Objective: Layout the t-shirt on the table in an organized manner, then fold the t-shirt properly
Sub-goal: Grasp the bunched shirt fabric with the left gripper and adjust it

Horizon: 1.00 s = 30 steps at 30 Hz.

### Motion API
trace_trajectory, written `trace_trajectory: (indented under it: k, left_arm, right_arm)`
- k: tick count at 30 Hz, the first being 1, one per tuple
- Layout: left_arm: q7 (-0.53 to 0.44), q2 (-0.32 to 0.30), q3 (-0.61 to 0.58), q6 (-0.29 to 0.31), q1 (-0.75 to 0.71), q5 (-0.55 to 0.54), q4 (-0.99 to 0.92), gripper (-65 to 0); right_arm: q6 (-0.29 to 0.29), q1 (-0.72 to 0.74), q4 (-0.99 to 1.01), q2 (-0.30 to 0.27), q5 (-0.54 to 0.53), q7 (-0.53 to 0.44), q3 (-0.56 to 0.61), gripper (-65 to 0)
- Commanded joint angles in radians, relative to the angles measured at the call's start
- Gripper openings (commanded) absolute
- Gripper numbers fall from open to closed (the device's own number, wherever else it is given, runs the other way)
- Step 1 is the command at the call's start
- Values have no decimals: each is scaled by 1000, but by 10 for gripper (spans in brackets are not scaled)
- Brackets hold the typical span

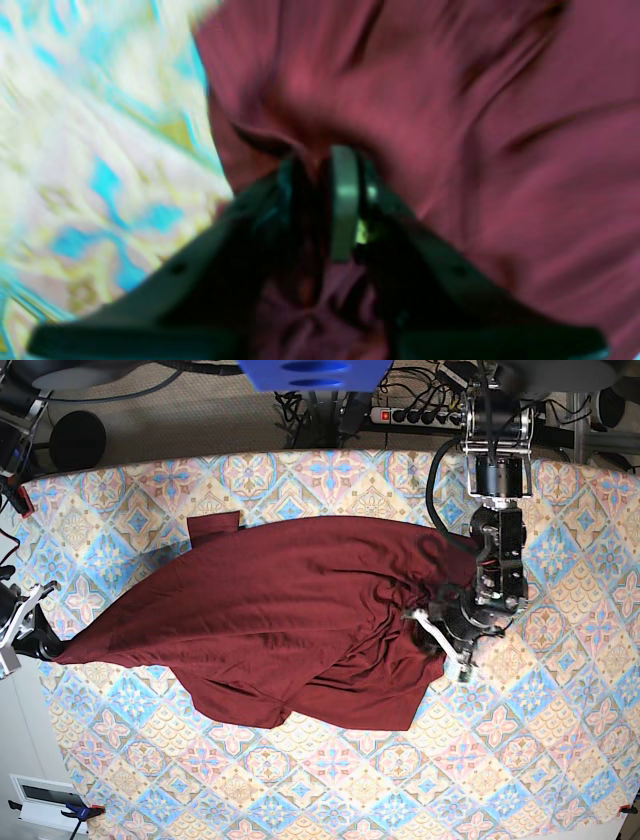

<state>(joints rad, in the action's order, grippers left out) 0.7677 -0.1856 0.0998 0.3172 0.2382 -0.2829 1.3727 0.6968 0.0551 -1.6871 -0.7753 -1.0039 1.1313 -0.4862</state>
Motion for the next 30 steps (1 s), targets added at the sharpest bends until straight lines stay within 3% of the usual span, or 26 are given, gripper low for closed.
trace_trajectory:
  k: [1, 4, 11, 16, 25, 30]
  left_arm:
    - [-23, -12, 33, 0, 26, -36, 53, -601]
    - [-14, -12, 96, -3, 31, -97, 109, -650]
    - [-12, -16, 143, -3, 60, -95, 132, -649]
    - [68, -18, 142, -3, 62, -95, 37, -641]
    - [69, -18, 142, -5, -6, -106, -8, -449]
    - [69, -15, 140, -5, -32, -106, -9, -425]
  right_arm:
    - [1, 18, -12, -28, -19, -26, -12, -650]
    - [1, 18, -12, -28, -19, -26, -12, -650]
    - [1, 18, -12, -28, -17, -26, -12, -650]
    - [1, 16, -14, -28, -17, -26, -12, -650]
    - [1, 16, -18, -28, -17, -26, -12, -650]
    - [1, 16, -20, -28, -19, -26, -12, -650]
